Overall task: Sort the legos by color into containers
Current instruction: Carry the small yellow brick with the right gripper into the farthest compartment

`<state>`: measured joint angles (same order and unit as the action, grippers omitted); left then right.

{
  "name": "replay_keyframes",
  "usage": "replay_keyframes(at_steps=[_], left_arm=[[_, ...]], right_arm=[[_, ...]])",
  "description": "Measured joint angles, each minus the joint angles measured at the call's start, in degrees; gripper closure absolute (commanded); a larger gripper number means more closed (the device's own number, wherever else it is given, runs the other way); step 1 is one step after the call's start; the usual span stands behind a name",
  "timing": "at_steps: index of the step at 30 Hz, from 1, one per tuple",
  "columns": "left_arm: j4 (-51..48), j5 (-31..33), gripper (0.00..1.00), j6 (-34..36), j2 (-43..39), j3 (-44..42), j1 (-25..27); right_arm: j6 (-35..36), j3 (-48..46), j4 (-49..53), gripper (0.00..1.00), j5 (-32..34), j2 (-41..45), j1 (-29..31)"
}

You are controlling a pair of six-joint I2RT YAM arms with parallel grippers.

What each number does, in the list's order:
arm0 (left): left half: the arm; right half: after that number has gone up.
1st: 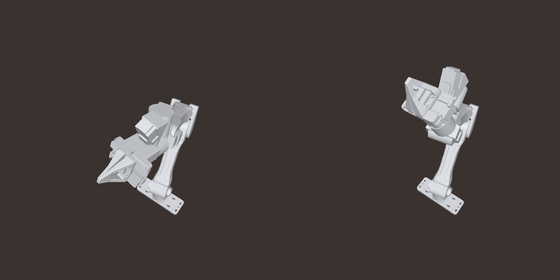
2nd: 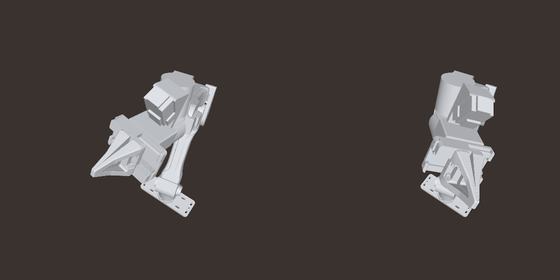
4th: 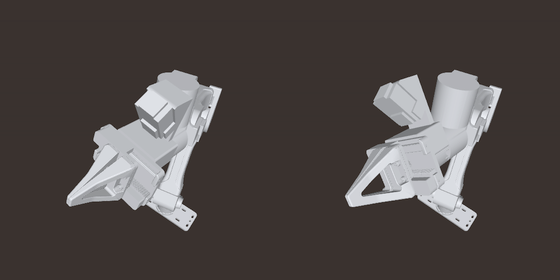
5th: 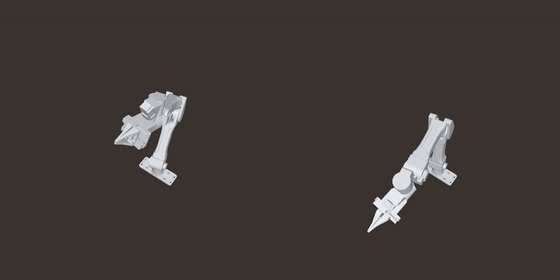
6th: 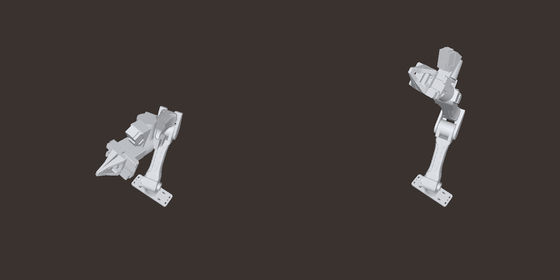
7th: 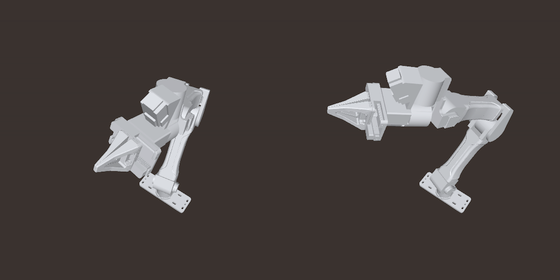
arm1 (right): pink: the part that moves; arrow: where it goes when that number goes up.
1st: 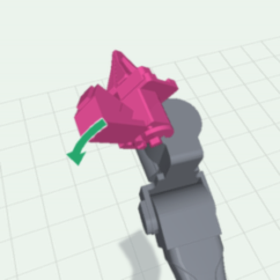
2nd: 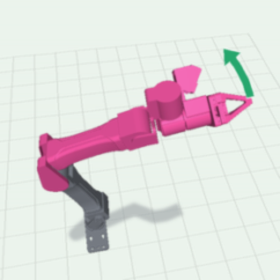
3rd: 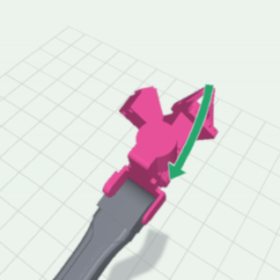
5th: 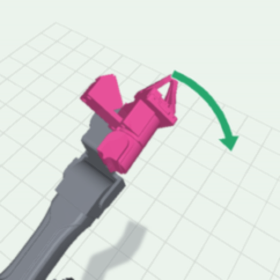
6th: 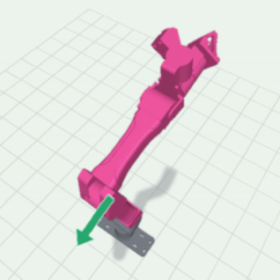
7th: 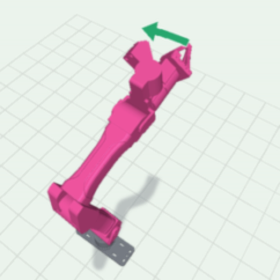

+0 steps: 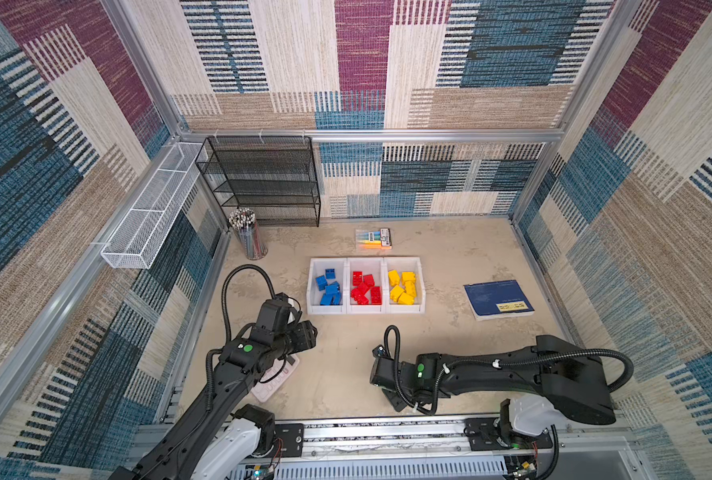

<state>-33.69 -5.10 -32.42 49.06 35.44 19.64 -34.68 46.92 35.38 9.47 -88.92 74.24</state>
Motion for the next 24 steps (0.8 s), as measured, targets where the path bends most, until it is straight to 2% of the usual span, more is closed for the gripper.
replay_keyframes(at_steps=[4, 6, 8, 13, 16, 19, 21, 23, 24], left_arm=[[0.0, 0.02, 0.33, 0.0, -0.09, 0.0, 0.0], [0.02, 0.04, 0.33, 0.0, -0.22, 0.02, 0.0], [0.17, 0.07, 0.33, 0.02, -0.59, 0.02, 0.0], [0.96, 0.68, 0.33, 0.2, -1.53, 0.5, -0.02], [1.16, 2.01, 0.33, 1.25, -1.53, 1.75, -0.11], [1.53, 3.43, 0.33, 2.34, -1.81, 2.69, -0.13], [1.79, 3.91, 0.33, 2.6, -2.36, 2.69, -0.13], [2.19, 4.83, 0.33, 2.78, -3.02, 2.51, -0.13], [2.43, 4.98, 0.33, 2.89, -3.3, 2.36, -0.15]], right_arm=[[-0.11, 2.12, 0.94, 0.62, 1.29, 1.01, -0.48], [1.77, 4.42, 1.29, 0.63, 1.99, 2.29, -2.89], [4.13, 6.56, 1.03, 0.63, 3.3, 3.58, -7.48], [13.57, 13.29, -4.15, 0.62, 5.31, 3.87, -24.22], [18.62, 18.51, -8.46, 0.63, 5.9, -0.9, -32.06], [22.25, 23.34, -11.8, 0.62, 4.44, -7.65, -36.94], [23.37, 25.68, -12.46, 0.54, 3.87, -11.19, -38.86], [24.02, 27.89, -12.68, 0.29, 2.89, -14.32, -40.44], [24.0, 28.79, -12.59, 0.22, 2.56, -15.39, -41.16]])
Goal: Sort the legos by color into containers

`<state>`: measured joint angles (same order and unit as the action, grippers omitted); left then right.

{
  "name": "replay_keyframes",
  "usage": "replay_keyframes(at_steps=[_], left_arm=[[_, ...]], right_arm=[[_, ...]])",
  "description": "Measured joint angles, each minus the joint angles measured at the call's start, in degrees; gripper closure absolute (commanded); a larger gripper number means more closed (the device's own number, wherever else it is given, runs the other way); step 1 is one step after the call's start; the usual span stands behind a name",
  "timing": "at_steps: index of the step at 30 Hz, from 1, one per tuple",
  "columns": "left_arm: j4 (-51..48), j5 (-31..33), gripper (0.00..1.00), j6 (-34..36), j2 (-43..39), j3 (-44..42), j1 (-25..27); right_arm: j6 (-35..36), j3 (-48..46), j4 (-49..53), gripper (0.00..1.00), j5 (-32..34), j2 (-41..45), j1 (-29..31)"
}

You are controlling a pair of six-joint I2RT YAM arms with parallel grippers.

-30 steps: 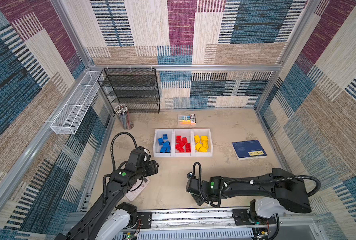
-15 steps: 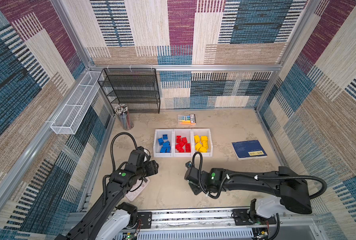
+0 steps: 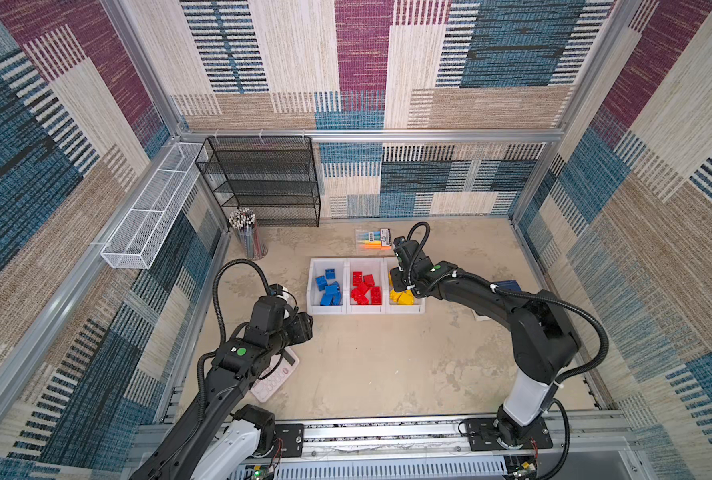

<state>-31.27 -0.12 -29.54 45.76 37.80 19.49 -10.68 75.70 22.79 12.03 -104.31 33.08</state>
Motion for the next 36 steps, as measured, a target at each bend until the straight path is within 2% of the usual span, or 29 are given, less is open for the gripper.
replay_keyframes(at_steps=[2, 6, 9, 12, 15, 17, 23, 26, 30, 31, 32, 36], left_arm=[[0.42, 0.63, 0.33, 0.48, -0.57, -0.37, -0.11], [1.16, 2.58, 0.33, 1.42, -1.51, -1.07, -0.2], [2.36, 4.83, 0.32, 3.52, -2.38, -1.46, -0.24], [4.81, 8.74, 0.3, 7.21, -3.54, -2.21, -0.28], [10.05, 13.73, 0.26, 12.02, -4.81, -5.53, -0.5], [15.87, 18.03, 0.25, 15.06, -5.86, -10.86, -0.76], [33.75, 25.73, 0.19, 21.88, -4.79, -25.51, -2.58], [43.1, 26.4, 0.18, 23.32, 0.28, -28.28, -5.4], [52.06, 22.08, 0.15, 25.03, 11.21, -25.62, -11.08], [54.14, 20.02, 0.14, 25.35, 14.08, -24.24, -12.46], [55.69, 18.51, 0.03, 25.59, 16.22, -23.19, -13.55], [61.0, 12.87, 0.01, 27.28, 24.15, -18.93, -16.92]], right_arm=[[0.2, 0.87, 0.07, 0.01, -0.13, -0.87, -0.98], [-0.02, -0.04, 0.17, 0.0, -0.48, 2.32, -1.64], [0.07, -3.13, -1.95, 0.0, 0.52, 10.6, -1.84], [1.31, -10.62, -8.15, 0.0, 3.58, 22.86, -3.26], [3.32, -24.0, -18.53, 0.0, 6.62, 37.38, -6.64], [5.29, -34.88, -26.36, 0.0, 8.57, 45.59, -9.88], [10.91, -63.34, -44.06, 0.0, 9.51, 59.14, -18.12], [10.8, -70.23, -52.92, 0.0, 8.87, 58.14, -23.89], [7.32, -72.35, -63.6, 0.01, 6.97, 47.1, -32.13], [7.3, -71.63, -65.59, 0.0, 5.68, 44.15, -32.83], [7.3, -70.64, -67.63, 0.01, 4.55, 41.53, -33.16], [7.3, -65.53, -75.78, 0.01, -0.68, 30.88, -33.62]])
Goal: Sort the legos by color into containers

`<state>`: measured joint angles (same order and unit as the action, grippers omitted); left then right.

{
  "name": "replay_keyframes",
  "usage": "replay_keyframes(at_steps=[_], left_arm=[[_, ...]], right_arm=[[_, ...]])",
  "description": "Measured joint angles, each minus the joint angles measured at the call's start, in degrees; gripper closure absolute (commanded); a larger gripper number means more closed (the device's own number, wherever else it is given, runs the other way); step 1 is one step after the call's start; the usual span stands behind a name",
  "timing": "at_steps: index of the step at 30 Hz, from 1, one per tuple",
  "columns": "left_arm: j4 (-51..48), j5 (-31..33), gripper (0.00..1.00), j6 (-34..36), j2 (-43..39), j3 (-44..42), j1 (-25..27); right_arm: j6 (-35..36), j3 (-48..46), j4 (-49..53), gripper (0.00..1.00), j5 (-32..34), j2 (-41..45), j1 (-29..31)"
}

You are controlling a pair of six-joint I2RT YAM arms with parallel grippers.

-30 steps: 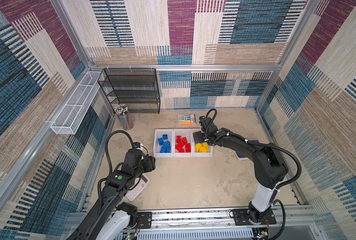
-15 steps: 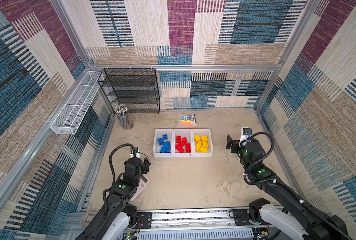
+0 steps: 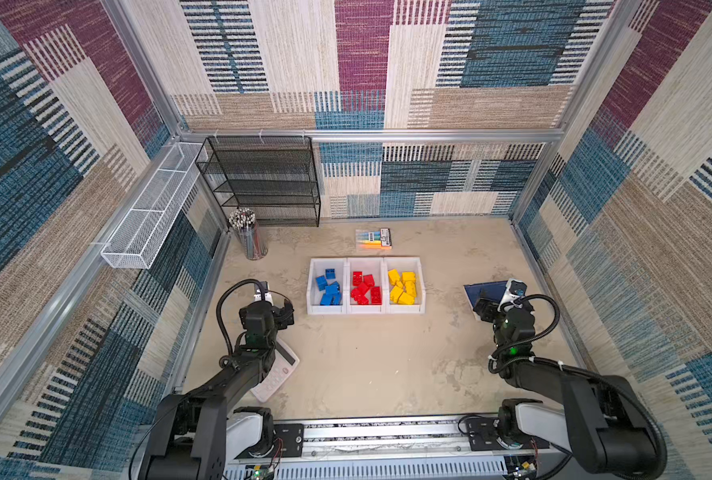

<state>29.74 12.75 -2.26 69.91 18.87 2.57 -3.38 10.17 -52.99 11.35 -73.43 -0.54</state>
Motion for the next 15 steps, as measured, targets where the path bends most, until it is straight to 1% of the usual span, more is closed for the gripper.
replay_keyframes(at_steps=[4, 6, 8, 10, 12, 15], left_arm=[[5.38, -6.19, 0.01, 1.11, 6.51, 2.69, -2.89], [11.04, -9.94, 0.01, 1.11, 11.39, 2.34, -4.9], [15.45, -12.94, 0.01, 1.09, 16.59, 1.51, -6.49], [12.09, -15.78, 0.01, 1.09, 17.44, 3.17, -7.3], [14.29, -18.49, 0.01, 1.14, 18.32, 6.1, -7.3], [14.45, -20.61, 0.01, 1.16, 18.64, 6.86, -7.32]], right_arm=[[0.98, 3.17, -8.83, 0.0, -4.63, -10.54, -0.28], [2.19, 2.23, -11.1, 0.0, -8.61, -13.7, -0.59], [2.71, 1.75, -12.92, 0.0, -10.16, -14.4, -0.57], [3.1, 1.75, -15.32, 0.0, -11.17, -14.6, -0.61], [3.41, 1.77, -16.65, 0.0, -11.85, -14.67, -0.61], [3.41, 1.77, -17.7, 0.0, -12.41, -14.71, -0.61]])
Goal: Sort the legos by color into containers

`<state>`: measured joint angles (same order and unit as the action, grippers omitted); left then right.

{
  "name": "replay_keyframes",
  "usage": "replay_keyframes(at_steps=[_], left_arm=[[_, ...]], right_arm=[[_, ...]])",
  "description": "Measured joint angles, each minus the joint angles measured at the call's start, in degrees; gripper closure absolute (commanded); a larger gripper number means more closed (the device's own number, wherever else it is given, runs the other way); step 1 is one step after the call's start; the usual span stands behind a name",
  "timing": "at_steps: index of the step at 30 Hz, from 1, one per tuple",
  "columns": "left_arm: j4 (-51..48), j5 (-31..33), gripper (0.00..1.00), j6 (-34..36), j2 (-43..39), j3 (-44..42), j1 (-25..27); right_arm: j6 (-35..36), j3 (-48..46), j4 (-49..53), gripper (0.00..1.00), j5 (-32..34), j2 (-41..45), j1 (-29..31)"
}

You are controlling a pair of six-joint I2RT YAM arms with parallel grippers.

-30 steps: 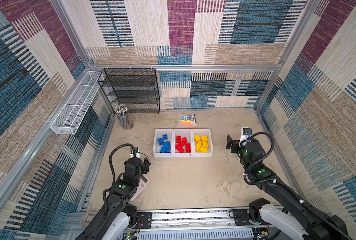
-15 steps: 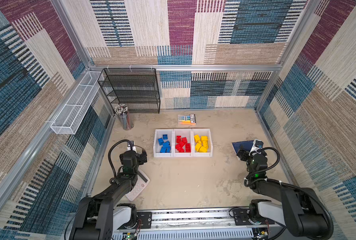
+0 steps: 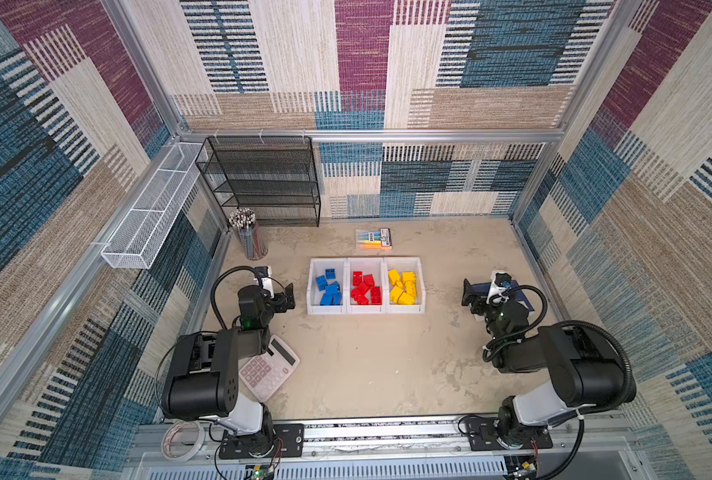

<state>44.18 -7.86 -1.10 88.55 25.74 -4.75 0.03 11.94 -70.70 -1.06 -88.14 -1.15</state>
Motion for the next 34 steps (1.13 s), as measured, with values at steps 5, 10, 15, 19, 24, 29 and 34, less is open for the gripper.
replay_keyframes(at_steps=[5, 10, 15, 19, 24, 29, 34], left_arm=[[-0.48, -1.18, 0.01, 0.0, 0.13, -0.11, 0.0], [-0.48, -1.49, 0.01, 0.0, 0.13, -0.37, 0.02], [-0.48, -1.49, 0.01, 0.0, 0.13, -0.39, 0.04], [-0.48, -1.51, 0.01, 0.0, 0.13, -0.39, 0.07], [-0.48, -1.51, 0.01, 0.0, 0.13, -0.39, 0.07], [-0.83, -1.46, 0.01, 0.0, 0.39, 0.22, 0.35], [-0.92, -1.46, 0.01, 0.02, 0.35, 0.33, 0.44]], right_arm=[[0.02, 0.0, -0.17, 0.0, -0.37, -0.02, -0.02], [0.02, 0.0, -0.17, 0.0, -0.5, -0.02, -0.02], [0.02, 0.0, -0.17, 0.0, -0.52, -0.07, -0.02], [0.02, 0.0, -0.17, 0.0, -0.74, -0.07, -0.02], [0.02, 0.0, -0.17, 0.0, -0.87, -0.07, -0.04], [0.02, 0.15, -0.15, 0.0, -0.87, -0.2, -0.04], [0.04, 0.33, -0.15, 0.0, -0.87, -0.33, -0.04]])
